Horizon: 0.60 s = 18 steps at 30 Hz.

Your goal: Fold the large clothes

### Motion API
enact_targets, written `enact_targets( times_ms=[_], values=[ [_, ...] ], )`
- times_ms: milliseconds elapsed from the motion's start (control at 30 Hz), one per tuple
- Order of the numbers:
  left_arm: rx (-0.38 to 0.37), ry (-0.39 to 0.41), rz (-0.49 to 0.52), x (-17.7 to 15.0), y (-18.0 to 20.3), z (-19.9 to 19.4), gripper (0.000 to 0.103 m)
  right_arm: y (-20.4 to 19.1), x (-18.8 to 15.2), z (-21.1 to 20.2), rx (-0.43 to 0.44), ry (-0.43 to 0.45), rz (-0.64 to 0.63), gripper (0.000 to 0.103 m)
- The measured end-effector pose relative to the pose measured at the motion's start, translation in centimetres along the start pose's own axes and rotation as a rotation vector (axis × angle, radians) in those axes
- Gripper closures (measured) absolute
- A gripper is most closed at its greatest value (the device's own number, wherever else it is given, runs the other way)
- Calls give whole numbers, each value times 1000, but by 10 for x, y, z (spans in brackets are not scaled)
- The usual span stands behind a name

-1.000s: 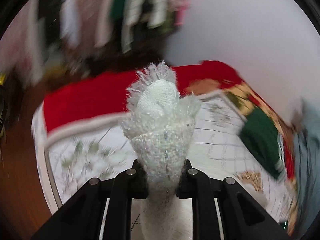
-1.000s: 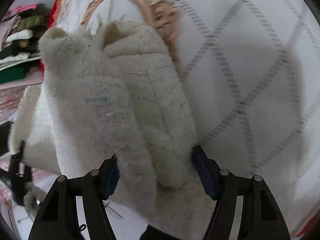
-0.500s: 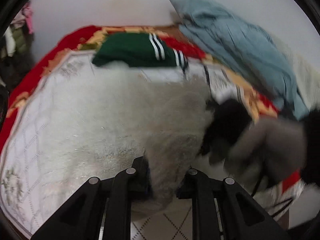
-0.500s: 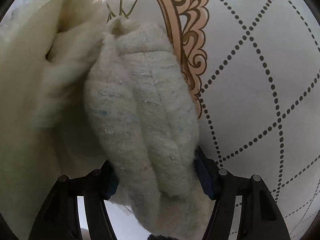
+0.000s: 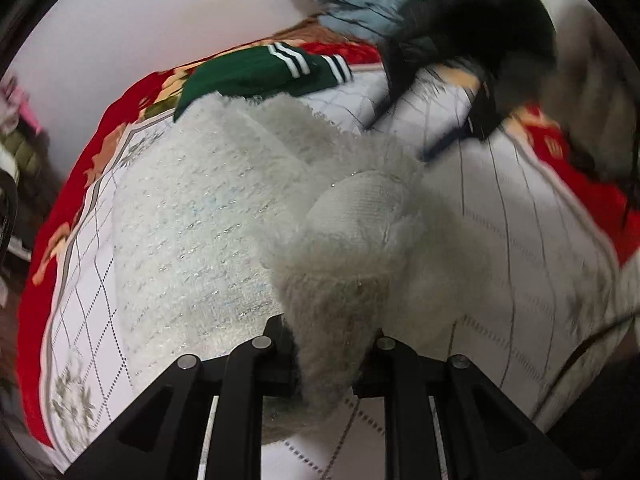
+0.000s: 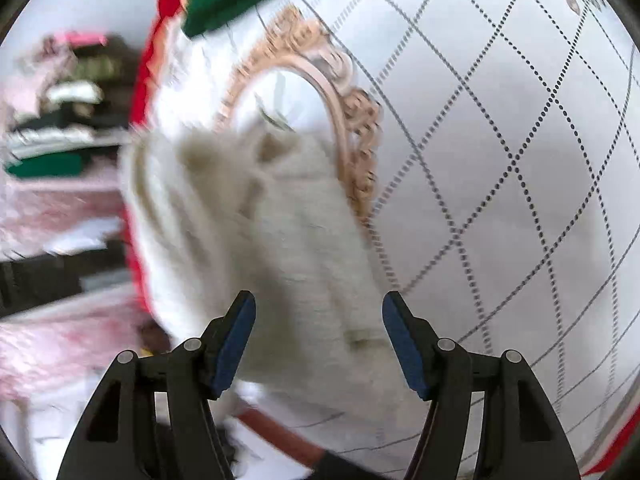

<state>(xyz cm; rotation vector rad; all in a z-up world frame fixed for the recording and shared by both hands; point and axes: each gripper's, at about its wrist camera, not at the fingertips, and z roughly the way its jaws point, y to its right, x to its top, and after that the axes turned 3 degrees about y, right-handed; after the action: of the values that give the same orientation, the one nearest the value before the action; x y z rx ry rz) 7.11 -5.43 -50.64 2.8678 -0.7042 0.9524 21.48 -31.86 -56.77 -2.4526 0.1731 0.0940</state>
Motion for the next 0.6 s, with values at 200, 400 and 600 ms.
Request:
enact_targets(
  times_ms=[200,400,600],
  values=[
    [22,-34,104,-10,10,11,87,-35,6,4,104,-53,-44,35],
    [13,-71,1,11,-1,-17,65,-67,1,7,102,-60,-97,35],
    [-4,-86,-207,8,-35,-50,9,-101,-31,23,99,-123,-123,35]
  ],
)
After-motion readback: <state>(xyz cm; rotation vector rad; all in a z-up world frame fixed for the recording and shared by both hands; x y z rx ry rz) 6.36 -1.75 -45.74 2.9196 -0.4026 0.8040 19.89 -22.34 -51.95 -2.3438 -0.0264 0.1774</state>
